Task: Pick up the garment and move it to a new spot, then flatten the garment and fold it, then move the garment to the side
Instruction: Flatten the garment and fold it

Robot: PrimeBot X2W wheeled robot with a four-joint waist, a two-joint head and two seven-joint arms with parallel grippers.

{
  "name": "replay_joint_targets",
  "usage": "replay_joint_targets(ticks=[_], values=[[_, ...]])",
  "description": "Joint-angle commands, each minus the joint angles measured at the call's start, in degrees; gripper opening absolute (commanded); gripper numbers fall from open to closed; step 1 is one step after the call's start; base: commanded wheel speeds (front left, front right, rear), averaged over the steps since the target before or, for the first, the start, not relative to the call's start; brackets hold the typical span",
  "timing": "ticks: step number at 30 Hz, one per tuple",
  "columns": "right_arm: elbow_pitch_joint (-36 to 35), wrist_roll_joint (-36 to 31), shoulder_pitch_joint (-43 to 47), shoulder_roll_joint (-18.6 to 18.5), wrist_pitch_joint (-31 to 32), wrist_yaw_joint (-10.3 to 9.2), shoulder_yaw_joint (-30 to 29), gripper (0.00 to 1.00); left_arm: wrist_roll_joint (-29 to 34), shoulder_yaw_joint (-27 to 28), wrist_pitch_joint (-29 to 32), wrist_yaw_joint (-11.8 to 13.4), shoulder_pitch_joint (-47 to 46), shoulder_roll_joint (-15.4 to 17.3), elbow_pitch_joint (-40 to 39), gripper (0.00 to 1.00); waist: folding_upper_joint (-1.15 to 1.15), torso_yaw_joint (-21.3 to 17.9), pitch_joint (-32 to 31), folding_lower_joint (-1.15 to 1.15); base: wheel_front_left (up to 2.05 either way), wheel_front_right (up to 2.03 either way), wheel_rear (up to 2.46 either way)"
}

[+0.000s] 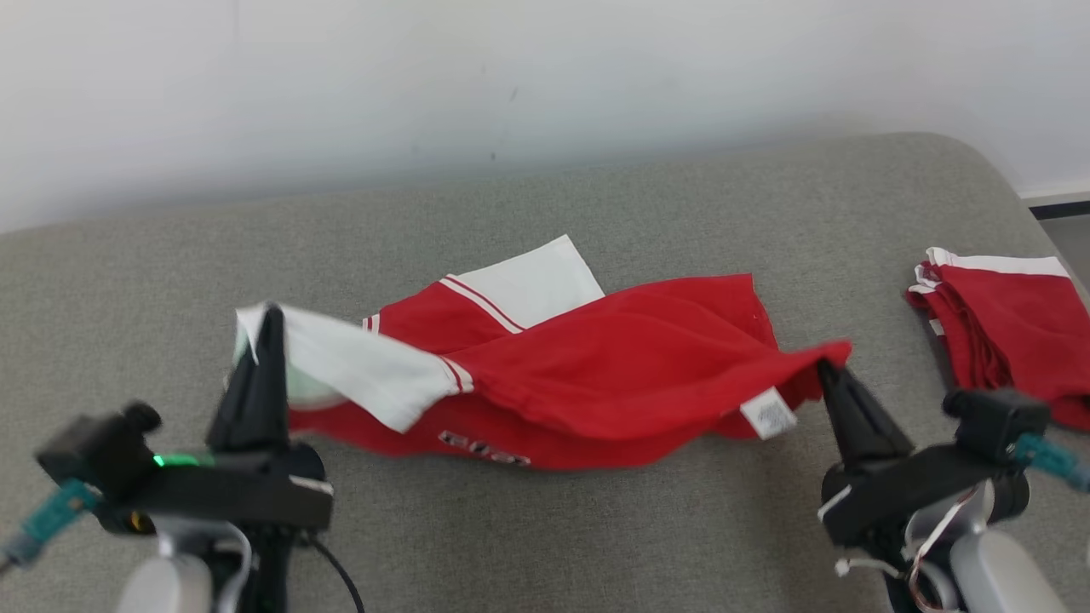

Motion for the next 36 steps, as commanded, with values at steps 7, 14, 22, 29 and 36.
replay_joint_targets(ticks=[7,14,22,29,36], values=[[-6.8,5.7,-7.5,-3.4,5.5,-0.14,0.0,0.00,-6.5,2.6,7.8,0.2,-10.3,3.2,-5.8,0.00,-0.01,-0.6,-1.0,0.00,0.00,0.00,0.00],[-10.1,5.4,-15.2,-6.3,10.4,-0.14,-1.3,0.00,-8.1,3.4,12.1,0.7,-19.9,5.6,-5.0,0.00,-0.01,-1.2,0.3,0.00,0.00,0.00,0.00],[-12.5,4.8,-25.8,-8.9,15.5,-0.14,-4.2,0.00,-10.0,4.7,13.9,1.7,-34.4,6.8,-1.9,0.00,-0.01,-1.6,4.2,0.00,0.00,0.00,0.00],[-8.5,2.2,-35.3,-10.2,17.3,-0.14,-4.3,0.00,-11.0,5.6,14.4,3.6,-45.4,6.2,3.8,0.00,-0.01,-2.1,10.7,0.00,0.00,0.00,0.00],[-1.6,-0.9,-46.5,-8.6,16.4,-0.14,-2.5,0.00,-8.2,5.6,11.4,3.8,-56.8,8.2,6.9,0.00,-0.01,-3.5,20.5,0.00,0.00,0.00,0.00]])
